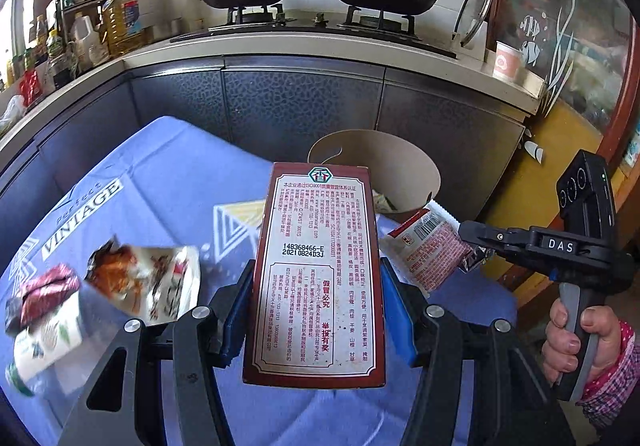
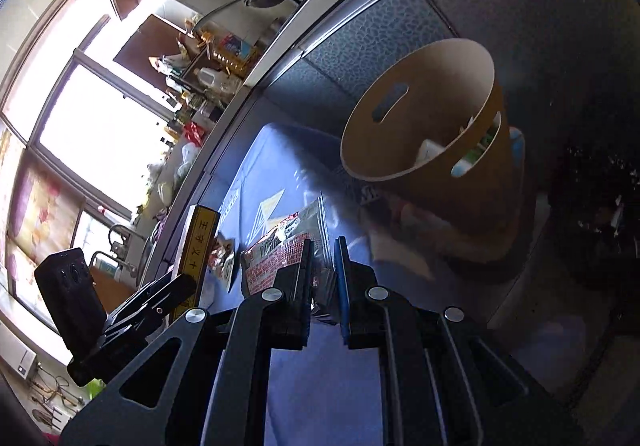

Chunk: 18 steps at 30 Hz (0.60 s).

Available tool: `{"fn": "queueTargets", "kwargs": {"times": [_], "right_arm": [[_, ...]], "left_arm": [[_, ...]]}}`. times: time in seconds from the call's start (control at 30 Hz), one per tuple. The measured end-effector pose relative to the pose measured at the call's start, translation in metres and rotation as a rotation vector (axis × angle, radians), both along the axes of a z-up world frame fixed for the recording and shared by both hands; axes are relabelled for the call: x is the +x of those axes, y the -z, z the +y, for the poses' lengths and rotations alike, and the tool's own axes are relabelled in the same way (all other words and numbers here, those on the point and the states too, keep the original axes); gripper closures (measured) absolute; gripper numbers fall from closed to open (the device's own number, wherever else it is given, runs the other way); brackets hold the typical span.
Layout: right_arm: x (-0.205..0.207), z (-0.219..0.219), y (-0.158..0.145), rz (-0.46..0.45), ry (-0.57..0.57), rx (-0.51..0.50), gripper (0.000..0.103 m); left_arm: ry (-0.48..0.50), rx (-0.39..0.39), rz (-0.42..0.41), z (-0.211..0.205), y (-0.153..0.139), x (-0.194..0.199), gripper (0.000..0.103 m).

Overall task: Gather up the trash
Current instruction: 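Carry the box and wrapper to the bin and release them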

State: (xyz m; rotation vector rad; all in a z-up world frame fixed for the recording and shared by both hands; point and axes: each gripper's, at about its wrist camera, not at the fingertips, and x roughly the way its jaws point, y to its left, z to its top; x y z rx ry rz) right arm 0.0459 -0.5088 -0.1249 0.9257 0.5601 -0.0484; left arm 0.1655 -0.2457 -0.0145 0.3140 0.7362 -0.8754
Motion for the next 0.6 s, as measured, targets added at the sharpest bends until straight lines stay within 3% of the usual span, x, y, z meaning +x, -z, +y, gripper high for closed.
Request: {"fn": "queueTargets", "kwargs": {"times": [0.13, 0.3, 0.5, 0.53, 0.57, 0.6], "right_arm": [[0.021, -0.042, -0.002, -0.015, 0.068, 0.006, 0.093], [0.053, -0.080, -0.004, 0.008, 0.123, -0.059, 0.093], [0.087, -0.102, 0.003, 0.063, 0.131, -0.138, 0.090], [0.092, -0.104, 0.006, 0.077, 0.133, -0.146, 0.088], [0.097, -0.106, 0.009, 0.087, 0.131, -0.155, 0.073], [0.101, -0.109, 0.012, 0.093, 0.133, -0.161, 0.061]], "left_arm": [[0.038, -0.008, 0.025, -0.053, -0.004, 0.028, 0.044], [0.077, 0.020, 0.054, -0.119, 0.008, 0.061, 0.044], [0.075, 0.066, 0.080, -0.162, 0.035, 0.090, 0.043], [0.070, 0.075, 0.089, -0.167, 0.040, 0.094, 0.042], [0.065, 0.084, 0.094, -0.170, 0.044, 0.097, 0.036], [0.057, 0.094, 0.092, -0.174, 0.048, 0.100, 0.020]]}}
